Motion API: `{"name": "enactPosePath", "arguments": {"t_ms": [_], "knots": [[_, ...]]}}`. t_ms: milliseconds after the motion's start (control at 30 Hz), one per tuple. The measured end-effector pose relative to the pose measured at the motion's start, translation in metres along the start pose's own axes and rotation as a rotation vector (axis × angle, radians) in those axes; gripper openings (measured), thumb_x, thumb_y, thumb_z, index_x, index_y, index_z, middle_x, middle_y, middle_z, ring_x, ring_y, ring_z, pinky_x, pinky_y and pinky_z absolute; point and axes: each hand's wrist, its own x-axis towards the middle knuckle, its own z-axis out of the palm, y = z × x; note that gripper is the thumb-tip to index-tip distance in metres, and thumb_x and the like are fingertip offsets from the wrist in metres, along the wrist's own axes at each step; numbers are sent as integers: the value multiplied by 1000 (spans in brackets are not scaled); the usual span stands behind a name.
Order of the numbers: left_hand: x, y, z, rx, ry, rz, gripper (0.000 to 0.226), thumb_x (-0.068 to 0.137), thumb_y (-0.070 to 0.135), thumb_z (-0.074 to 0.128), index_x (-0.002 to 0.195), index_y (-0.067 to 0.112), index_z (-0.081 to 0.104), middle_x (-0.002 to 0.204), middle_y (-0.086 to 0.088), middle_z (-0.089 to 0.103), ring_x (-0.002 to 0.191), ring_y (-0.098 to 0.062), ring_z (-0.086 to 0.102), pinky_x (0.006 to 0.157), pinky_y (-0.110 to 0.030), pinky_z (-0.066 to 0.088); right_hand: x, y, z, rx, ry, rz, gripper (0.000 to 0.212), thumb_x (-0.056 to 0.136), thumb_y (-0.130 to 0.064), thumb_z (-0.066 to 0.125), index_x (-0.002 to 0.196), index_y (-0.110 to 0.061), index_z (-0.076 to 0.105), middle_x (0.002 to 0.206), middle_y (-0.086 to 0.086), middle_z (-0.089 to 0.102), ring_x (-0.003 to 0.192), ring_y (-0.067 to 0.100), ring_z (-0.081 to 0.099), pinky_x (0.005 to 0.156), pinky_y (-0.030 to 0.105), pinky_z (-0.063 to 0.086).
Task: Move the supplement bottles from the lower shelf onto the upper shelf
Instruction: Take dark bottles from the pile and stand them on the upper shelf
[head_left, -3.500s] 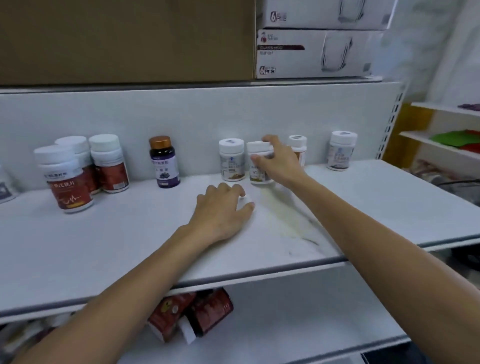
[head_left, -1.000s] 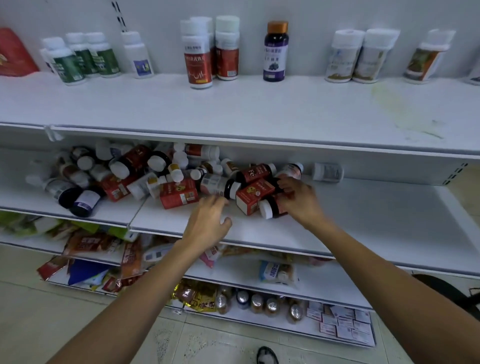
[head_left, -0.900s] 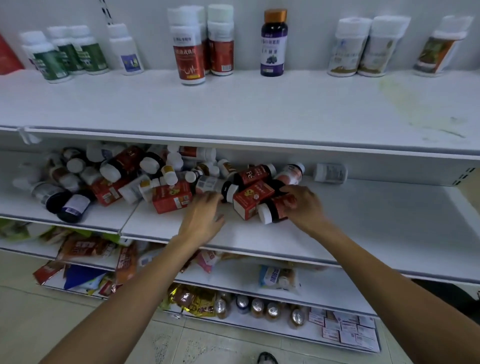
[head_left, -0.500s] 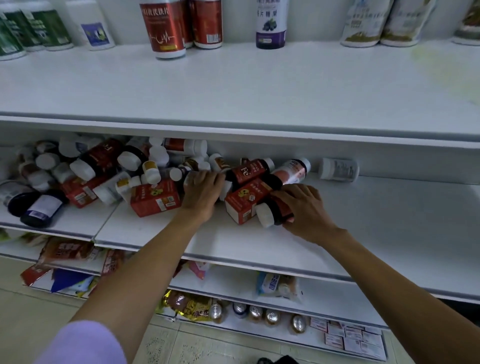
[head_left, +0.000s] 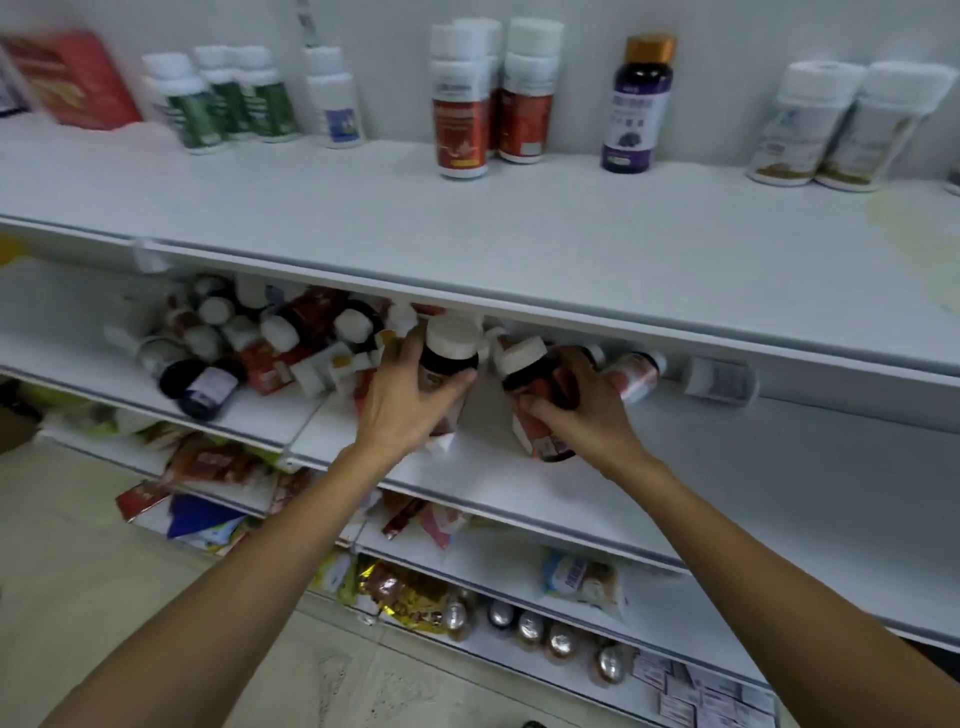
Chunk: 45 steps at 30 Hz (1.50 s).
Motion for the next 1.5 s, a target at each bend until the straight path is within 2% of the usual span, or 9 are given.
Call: {"name": "enactPosePath", "arguments": {"t_ms": [133,233,333,467,567,833,1067,1267,1500], "knots": [[-49,-4,-62,-231,79,-255,37,84,34,66,113,23,48,97,12,58,89,-4,58,69,-7,41,-15,-40,50,275,-33,138,62,75,-50,58,133,-36,43,120,-3,58,104,17,57,87,30,48],[-82,-7,-101,-520,185,-553,29,86,41,59,102,17,54,97,-2,65,90,-20,62,75,-28,48,-27,-75,89,369,-135,143,27,82,-43,51,108,-35,55,115,2,61,101,21,60,95,40,47],[-111,-3,-147,-732,231,-700,33,93,39,48,107,11,59,99,-14,67,85,-24,64,79,-38,52,-43,-118,121,567,-252,178,6,92,-29,50,90,-26,55,99,7,61,82,19,59,79,33,48],[-154,3,-204,-965,150,-659,38,95,42,38,100,12,61,76,-3,71,67,-15,67,62,-25,55,-65,-169,160,690,-442,117,34,81,-39,68,106,-19,57,99,9,65,79,20,65,73,35,53],[-179,6,-239,-1045,162,-626,44,81,41,54,107,6,58,82,-9,68,73,-22,64,68,-31,53,-79,-202,185,751,-592,117,61,63,-38,79,114,-10,59,101,13,69,82,24,67,80,40,53],[-202,0,-293,-1005,285,-566,33,70,19,67,99,6,59,77,-9,68,62,-16,66,58,-24,55,-78,-259,227,796,-714,47,36,71,-32,73,98,-10,64,82,9,71,64,17,67,64,28,53],[-165,-17,-324,-1123,414,-484,46,69,25,55,109,2,57,87,-17,66,79,-33,65,86,-50,49,-35,-298,245,1020,-863,154,51,89,-32,47,128,2,48,115,23,60,84,26,65,71,35,56],[-127,-46,-342,-937,500,-442,37,65,27,59,99,12,58,79,-4,66,61,-10,66,55,-23,54,5,-318,267,928,-942,77,62,69,-38,66,120,-8,53,86,8,65,68,17,66,63,31,57],[-111,-87,-355,-871,673,-544,51,65,29,71,112,18,53,97,-11,67,95,-31,65,76,-45,55,37,-328,320,973,-1019,160,30,89,-32,51,106,-7,54,75,7,67,63,17,66,64,30,58]]}}
